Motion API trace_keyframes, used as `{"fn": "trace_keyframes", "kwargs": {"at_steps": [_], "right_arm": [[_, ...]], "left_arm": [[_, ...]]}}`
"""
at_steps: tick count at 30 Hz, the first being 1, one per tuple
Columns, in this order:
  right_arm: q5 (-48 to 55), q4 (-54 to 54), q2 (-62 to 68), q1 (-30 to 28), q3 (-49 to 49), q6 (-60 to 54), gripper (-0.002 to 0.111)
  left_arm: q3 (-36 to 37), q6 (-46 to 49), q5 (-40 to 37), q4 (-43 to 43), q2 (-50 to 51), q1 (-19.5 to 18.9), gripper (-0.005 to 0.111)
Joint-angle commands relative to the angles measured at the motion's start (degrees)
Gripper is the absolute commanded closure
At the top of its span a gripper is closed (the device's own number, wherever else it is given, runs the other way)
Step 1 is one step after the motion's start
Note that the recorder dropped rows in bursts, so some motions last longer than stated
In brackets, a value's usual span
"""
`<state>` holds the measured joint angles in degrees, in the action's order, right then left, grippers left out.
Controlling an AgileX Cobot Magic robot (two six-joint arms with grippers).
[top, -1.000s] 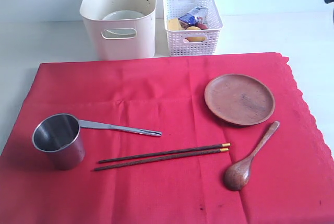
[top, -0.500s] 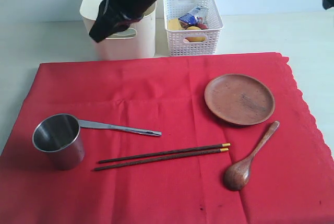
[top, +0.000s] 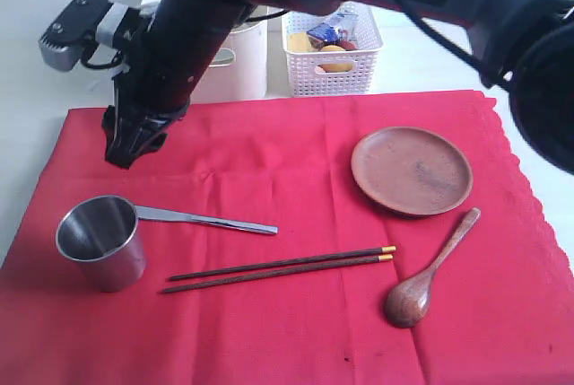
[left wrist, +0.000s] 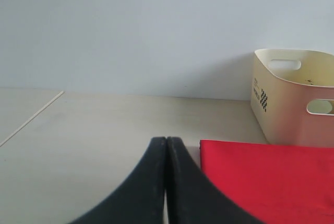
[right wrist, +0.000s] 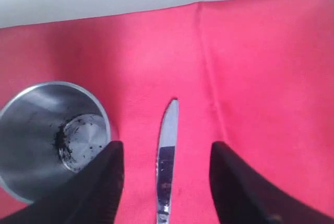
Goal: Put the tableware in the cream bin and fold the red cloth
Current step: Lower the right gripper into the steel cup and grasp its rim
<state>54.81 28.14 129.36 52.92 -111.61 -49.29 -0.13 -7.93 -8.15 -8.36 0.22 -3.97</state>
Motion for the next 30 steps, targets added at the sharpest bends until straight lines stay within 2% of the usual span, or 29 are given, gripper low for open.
{"fn": "trace_keyframes", "kwargs": {"at_steps": [1, 14, 25, 27, 30], "right_arm": [[-0.4, -1.2, 1.5, 2.1, 0.3, 0.4, 0.053], [2.0, 1.9, 6.6, 3.4, 0.3, -0.7, 0.055], [-0.1, 1.8, 7.0, 3.7, 0.3, -0.7, 0.103], [-0.1, 1.8, 7.0, 3.7, 0.3, -0.7, 0.108], [-0.1, 1.8, 7.0, 3.7, 0.3, -0.7, 0.108]], "left_arm": [[0.1, 0.2, 0.1, -0.4, -0.2, -0.1, 0.106], [0.1, 0.2, 0.1, -0.4, -0.2, -0.1, 0.106], [0.1, 0.2, 0.1, -0.4, -0.2, -0.1, 0.106], [0.1, 0.2, 0.1, -0.4, -0.2, -0.1, 0.106], [0.1, 0.2, 0.1, -0.4, -0.2, -0.1, 0.106]]}}
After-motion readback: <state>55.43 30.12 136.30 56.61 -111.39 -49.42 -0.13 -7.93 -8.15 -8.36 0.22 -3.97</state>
